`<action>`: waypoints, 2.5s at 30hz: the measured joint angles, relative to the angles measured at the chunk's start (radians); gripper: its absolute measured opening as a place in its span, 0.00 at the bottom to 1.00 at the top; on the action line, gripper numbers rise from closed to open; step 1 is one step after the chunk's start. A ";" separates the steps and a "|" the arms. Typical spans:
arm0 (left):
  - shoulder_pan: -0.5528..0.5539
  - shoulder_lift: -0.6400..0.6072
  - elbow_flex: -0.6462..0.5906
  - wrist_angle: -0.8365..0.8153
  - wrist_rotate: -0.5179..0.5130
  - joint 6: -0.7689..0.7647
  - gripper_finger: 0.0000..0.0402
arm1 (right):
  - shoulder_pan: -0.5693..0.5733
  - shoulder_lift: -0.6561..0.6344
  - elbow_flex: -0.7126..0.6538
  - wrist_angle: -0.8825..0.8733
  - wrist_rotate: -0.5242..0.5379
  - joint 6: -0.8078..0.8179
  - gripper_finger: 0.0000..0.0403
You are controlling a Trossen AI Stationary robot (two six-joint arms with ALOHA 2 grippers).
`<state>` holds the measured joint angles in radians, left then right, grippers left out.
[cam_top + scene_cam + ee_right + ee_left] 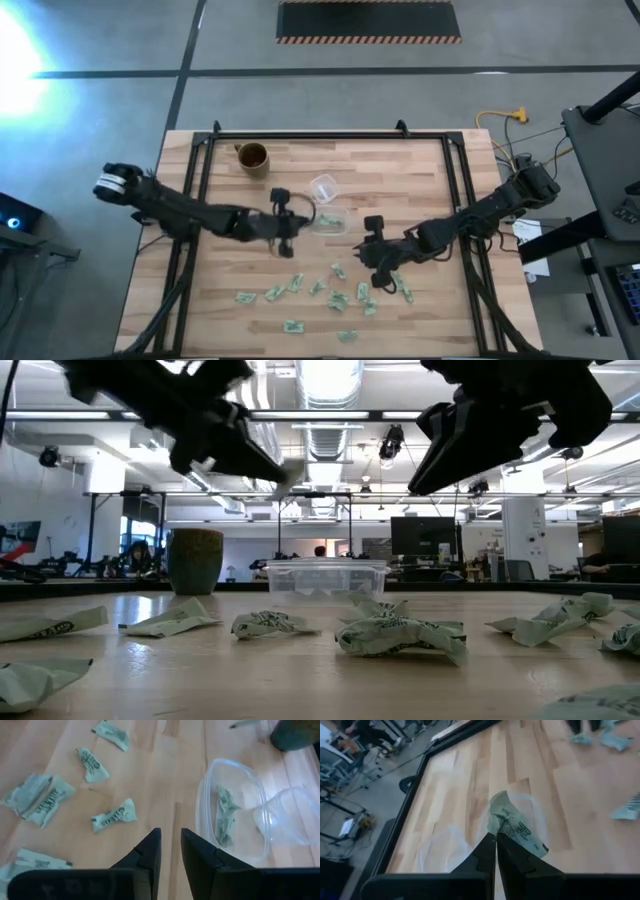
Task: Pick and place Stevia / Truvia into bins
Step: Put the stevia packet into the bottom transparent container
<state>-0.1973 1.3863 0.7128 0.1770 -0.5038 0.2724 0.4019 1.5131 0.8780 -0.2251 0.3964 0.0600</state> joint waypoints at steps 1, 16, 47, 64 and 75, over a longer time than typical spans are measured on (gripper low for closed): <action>0.025 0.014 0.001 0.006 0.017 0.003 0.00 | 0.000 0.000 0.000 -0.006 0.000 0.005 0.16; 0.165 0.196 0.022 0.105 0.137 0.004 0.00 | 0.000 0.000 -0.001 -0.011 0.000 0.019 0.15; -0.131 -0.045 -0.002 -0.222 0.012 -0.111 0.39 | 0.064 0.182 -0.027 0.312 -0.139 0.049 0.21; -0.391 -0.246 -0.006 -0.271 -0.140 -0.137 0.39 | 0.037 0.313 -0.014 0.364 -0.133 0.098 0.46; -0.434 -0.255 -0.006 -0.273 -0.202 -0.136 0.39 | 0.036 0.333 -0.014 0.399 -0.133 0.098 0.48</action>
<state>-0.6315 1.1316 0.7067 -0.0963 -0.7056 0.1360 0.4381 1.8463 0.8635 0.1741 0.2630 0.1577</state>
